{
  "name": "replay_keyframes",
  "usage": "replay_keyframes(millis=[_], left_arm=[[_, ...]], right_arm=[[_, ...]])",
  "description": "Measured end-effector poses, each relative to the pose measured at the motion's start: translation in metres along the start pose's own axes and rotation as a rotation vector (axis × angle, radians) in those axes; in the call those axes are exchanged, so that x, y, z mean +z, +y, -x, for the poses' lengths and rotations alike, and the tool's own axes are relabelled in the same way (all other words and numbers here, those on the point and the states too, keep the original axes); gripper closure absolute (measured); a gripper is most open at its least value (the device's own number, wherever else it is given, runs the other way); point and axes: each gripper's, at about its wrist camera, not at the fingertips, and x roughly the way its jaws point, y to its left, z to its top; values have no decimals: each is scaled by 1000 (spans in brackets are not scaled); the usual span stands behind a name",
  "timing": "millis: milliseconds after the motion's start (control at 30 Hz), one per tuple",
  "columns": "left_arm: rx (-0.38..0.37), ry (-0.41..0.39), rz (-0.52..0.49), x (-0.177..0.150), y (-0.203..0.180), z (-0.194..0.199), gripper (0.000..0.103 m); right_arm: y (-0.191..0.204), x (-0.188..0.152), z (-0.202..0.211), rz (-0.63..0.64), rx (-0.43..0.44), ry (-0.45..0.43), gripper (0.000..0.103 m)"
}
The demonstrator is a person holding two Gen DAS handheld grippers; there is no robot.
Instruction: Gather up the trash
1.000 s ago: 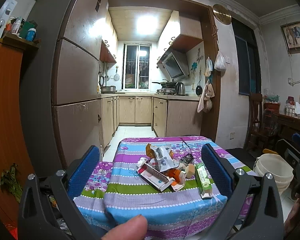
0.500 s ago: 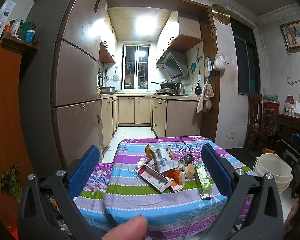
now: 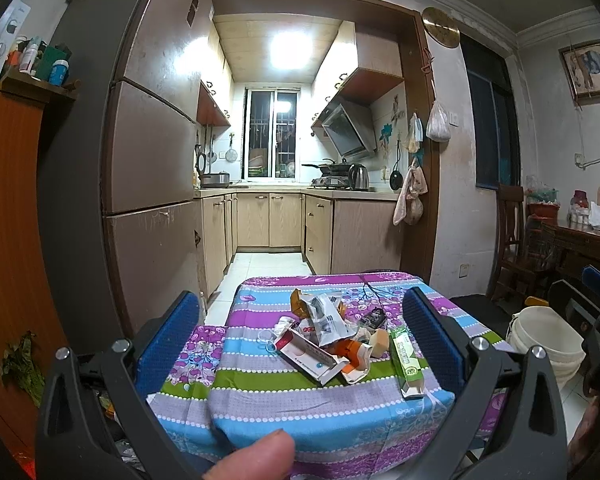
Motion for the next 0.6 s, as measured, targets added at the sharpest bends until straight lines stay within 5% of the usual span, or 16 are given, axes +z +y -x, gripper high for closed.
replay_keyframes(millis=[600], left_arm=[[3,11,-5,3,3,-3,5]], right_arm=[[1,-2,-3,3,5,14,4]])
